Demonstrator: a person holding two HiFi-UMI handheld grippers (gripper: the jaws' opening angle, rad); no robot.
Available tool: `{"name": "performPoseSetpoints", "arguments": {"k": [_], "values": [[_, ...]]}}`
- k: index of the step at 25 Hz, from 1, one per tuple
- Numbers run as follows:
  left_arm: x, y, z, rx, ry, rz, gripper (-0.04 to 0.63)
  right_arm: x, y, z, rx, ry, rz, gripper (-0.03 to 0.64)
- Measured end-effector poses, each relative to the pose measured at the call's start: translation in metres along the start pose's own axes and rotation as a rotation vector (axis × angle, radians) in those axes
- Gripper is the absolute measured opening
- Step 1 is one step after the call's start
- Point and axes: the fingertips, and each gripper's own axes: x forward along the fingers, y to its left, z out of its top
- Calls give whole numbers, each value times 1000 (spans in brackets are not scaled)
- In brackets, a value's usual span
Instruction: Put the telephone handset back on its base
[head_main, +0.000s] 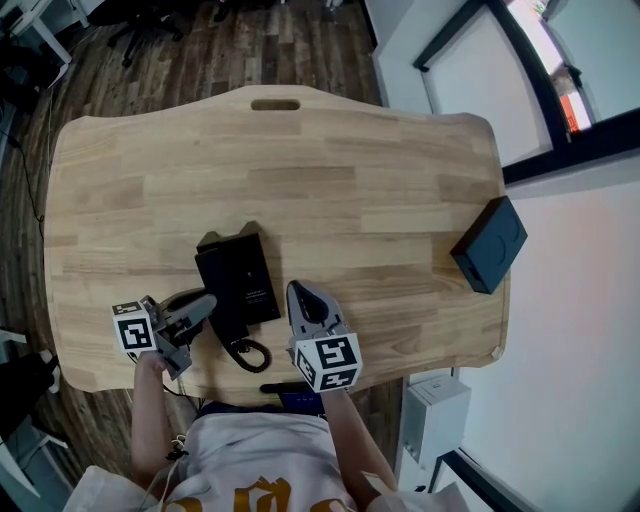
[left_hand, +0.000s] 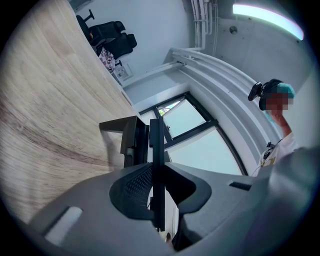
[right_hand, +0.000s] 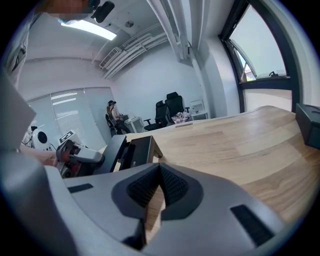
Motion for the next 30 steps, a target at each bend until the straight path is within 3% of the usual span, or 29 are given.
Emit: {"name": "performPoseSetpoints", "arguments": {"k": [30], "values": [[6, 23, 5, -1, 35, 33, 69, 18, -10, -9, 24, 40, 2, 6]]}}
